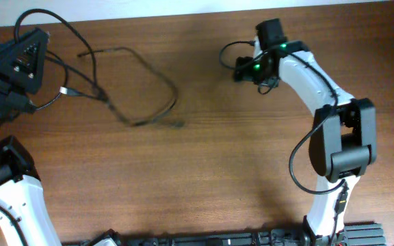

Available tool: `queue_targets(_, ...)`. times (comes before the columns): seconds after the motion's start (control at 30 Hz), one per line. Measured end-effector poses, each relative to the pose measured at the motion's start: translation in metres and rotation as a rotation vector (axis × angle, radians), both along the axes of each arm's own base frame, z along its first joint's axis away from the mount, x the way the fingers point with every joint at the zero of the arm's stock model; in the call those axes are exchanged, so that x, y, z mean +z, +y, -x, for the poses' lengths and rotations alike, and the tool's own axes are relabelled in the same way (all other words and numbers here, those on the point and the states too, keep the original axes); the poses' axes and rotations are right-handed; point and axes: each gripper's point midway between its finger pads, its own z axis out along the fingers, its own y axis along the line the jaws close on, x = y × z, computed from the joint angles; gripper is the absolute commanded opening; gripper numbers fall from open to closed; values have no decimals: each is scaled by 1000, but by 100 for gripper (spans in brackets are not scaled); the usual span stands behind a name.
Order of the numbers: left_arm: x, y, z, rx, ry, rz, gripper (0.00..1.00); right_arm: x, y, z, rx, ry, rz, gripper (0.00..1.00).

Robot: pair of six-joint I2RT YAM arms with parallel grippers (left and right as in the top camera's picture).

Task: Untangle cables

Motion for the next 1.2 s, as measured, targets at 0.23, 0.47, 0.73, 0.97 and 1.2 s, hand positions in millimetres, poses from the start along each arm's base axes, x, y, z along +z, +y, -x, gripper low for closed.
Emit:
queue_targets(0.23, -39, 11, -24, 1, 250, 74, 0, 24, 124, 45, 481, -32, -300, 79)
queue_targets(0.47, 0, 2, -2, 36, -29, -37, 0, 17, 232, 95, 264, 192, -433, 79)
queue_targets(0.73, 7, -2, 6, 33, -39, -26, 0, -36, 325, 125, 38, 223, -433, 5)
queue_targets(0.97, -9, 5, 6, 26, 22, -87, 0, -47, 206, 80, -6, 213, -204, 4)
queue_targets(1.2, -66, 43, -39, 75, 245, -25, 0, 75, 126, 36, 26, -4, -315, 72)
